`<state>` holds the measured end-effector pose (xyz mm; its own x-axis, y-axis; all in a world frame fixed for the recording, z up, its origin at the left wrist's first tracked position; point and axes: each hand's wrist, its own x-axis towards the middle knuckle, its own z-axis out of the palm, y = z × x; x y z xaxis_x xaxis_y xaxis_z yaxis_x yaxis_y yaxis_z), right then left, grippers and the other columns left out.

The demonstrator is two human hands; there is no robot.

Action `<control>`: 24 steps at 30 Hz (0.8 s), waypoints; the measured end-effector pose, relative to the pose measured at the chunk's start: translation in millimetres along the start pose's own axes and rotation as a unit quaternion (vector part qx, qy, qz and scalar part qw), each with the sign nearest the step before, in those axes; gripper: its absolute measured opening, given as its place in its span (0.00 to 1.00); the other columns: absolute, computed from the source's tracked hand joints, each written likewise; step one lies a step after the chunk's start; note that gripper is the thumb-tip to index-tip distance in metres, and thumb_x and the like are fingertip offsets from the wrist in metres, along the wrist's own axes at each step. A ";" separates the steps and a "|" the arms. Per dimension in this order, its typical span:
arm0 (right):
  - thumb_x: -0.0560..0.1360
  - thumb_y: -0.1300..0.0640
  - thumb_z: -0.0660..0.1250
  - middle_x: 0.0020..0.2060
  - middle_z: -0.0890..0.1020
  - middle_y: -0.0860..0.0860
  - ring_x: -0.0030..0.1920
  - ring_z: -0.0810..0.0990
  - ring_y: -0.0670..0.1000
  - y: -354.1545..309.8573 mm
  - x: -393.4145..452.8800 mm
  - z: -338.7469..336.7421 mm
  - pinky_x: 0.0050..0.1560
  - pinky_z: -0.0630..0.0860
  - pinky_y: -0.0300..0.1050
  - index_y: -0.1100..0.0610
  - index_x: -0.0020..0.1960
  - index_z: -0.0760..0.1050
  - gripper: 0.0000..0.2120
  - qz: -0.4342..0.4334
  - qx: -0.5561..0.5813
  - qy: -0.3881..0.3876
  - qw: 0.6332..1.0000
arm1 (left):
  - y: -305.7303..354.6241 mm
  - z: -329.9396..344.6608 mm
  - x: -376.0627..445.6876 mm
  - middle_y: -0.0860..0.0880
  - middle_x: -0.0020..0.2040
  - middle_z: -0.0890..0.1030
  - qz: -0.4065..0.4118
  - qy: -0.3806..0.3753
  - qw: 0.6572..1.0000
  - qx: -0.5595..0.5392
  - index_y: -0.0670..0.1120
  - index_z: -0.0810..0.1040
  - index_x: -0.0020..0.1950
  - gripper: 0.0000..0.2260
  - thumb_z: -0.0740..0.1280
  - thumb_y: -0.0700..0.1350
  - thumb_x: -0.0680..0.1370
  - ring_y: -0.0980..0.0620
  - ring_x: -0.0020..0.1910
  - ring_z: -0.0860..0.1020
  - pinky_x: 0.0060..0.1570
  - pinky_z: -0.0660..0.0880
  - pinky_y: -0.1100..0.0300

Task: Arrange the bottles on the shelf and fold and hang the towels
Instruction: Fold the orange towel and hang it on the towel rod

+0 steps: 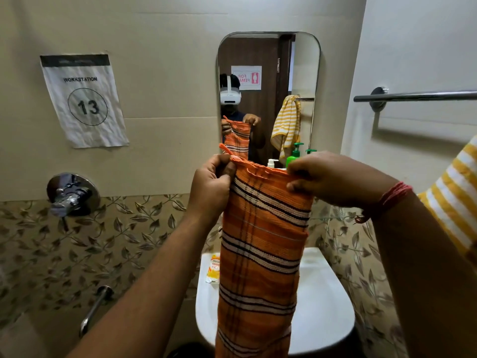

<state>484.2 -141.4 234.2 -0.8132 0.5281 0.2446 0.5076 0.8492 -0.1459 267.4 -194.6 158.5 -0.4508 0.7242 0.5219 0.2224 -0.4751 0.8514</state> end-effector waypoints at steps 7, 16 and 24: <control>0.77 0.49 0.67 0.51 0.74 0.49 0.51 0.77 0.50 26.2 -2.9 -1.4 0.50 0.79 0.47 0.56 0.46 0.79 0.10 0.033 0.130 0.070 0.988 | 0.7 -2.0 -1.8 0.49 0.48 0.83 0.007 0.035 0.999 0.020 0.44 0.79 0.60 0.09 0.63 0.43 0.83 0.60 0.44 0.83 0.42 0.79 0.66; 0.79 0.52 0.66 0.41 0.81 0.50 0.43 0.84 0.48 32.9 6.2 27.1 0.47 0.84 0.48 0.60 0.49 0.76 0.10 0.036 0.379 0.299 0.875 | 23.9 3.0 6.5 0.54 0.45 0.83 0.067 0.043 0.995 0.054 0.48 0.79 0.54 0.05 0.64 0.42 0.83 0.59 0.44 0.83 0.41 0.80 0.65; 0.71 0.48 0.73 0.60 0.79 0.55 0.60 0.81 0.54 40.3 5.5 43.2 0.55 0.81 0.51 0.55 0.69 0.66 0.32 0.006 0.574 0.246 0.781 | 34.0 15.7 15.6 0.51 0.44 0.83 0.057 0.060 0.996 0.034 0.47 0.80 0.56 0.05 0.64 0.43 0.83 0.52 0.44 0.83 0.41 0.81 0.57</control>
<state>487.9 -104.1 188.2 -0.4593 0.7101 0.5337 -0.3041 0.4389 -0.8455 281.5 -191.6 196.4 -0.5191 0.6006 0.6081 0.3332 -0.5130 0.7911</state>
